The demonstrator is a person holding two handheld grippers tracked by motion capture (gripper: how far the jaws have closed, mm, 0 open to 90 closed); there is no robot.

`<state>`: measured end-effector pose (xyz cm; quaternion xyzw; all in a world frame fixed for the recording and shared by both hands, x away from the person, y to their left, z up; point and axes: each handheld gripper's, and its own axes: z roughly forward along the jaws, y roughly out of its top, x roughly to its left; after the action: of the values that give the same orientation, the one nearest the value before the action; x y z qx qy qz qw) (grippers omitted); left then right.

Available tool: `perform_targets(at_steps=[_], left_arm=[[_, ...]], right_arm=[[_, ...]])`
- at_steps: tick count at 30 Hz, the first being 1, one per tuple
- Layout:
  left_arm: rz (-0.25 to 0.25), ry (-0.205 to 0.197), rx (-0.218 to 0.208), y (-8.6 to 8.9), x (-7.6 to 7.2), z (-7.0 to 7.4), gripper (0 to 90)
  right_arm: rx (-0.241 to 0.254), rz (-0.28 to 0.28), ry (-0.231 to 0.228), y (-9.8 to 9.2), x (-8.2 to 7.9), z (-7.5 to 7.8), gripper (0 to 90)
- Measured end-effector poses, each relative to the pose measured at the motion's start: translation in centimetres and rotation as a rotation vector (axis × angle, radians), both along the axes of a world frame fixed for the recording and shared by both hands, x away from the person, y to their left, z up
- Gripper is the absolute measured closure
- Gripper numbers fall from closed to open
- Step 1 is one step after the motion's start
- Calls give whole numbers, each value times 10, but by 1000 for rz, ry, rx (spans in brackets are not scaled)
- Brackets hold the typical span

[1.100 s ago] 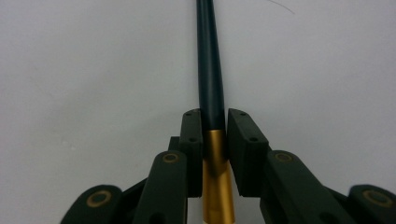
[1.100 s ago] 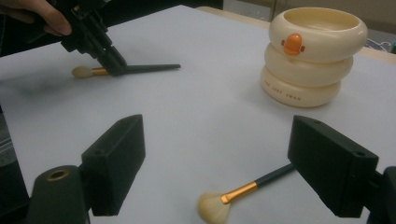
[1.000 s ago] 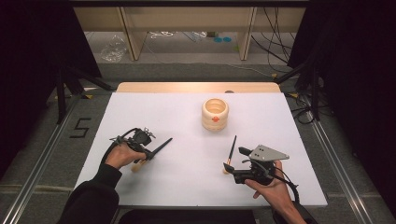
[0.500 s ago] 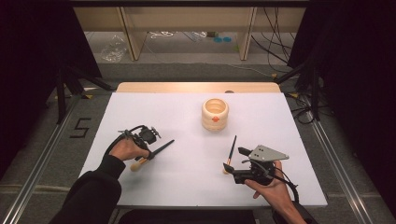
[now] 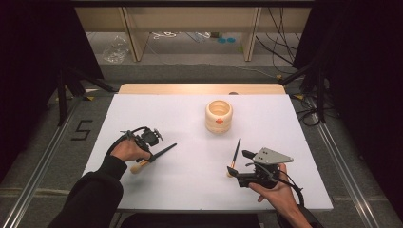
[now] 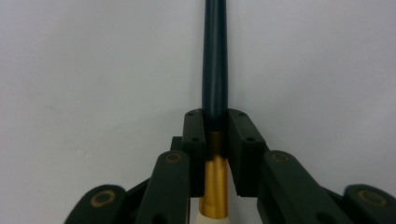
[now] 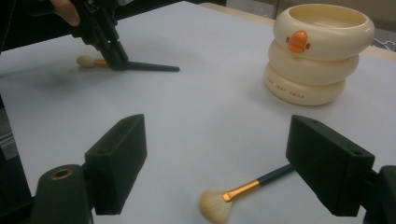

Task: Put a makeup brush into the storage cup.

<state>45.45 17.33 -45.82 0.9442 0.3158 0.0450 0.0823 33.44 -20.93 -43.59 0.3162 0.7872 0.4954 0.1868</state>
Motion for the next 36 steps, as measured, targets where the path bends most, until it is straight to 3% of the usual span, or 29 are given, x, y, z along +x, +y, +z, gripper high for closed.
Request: perform_targets(at_steps=[3, 4, 10, 13, 17, 21, 26, 29, 36], left_arm=[[15, -20, -35, 4, 1, 4, 780], [0, -20, -28, 6, 2, 7, 780], [25, -86, -182, 15, 1, 25, 780], [70, -136, -284, 15, -3, 34, 780], [70, -166, -338, 20, -3, 46, 780], [78, -162, -397, 19, -7, 50, 780], [22, -163, -387, 10, -14, 55, 780], [-25, -173, -349, 1, -19, 59, 780], [-85, -152, -338, -16, -29, 63, 780]], right_arm=[[2, 0, -1, 0, 0, 0, 213], [-3, 1, 3, 0, 0, 0, 213], [3, 0, 3, 0, 0, 0, 213], [5, 1, 8, 0, 0, 0, 213], [7, -2, 5, 1, 0, 0, 213], [4, 2, 7, 0, 0, 0, 213], [7, 7, 0, 0, 1, 1, 214], [-1, 22, -22, 2, 0, 3, 214], [-67, 76, -90, 9, -3, 8, 215]])
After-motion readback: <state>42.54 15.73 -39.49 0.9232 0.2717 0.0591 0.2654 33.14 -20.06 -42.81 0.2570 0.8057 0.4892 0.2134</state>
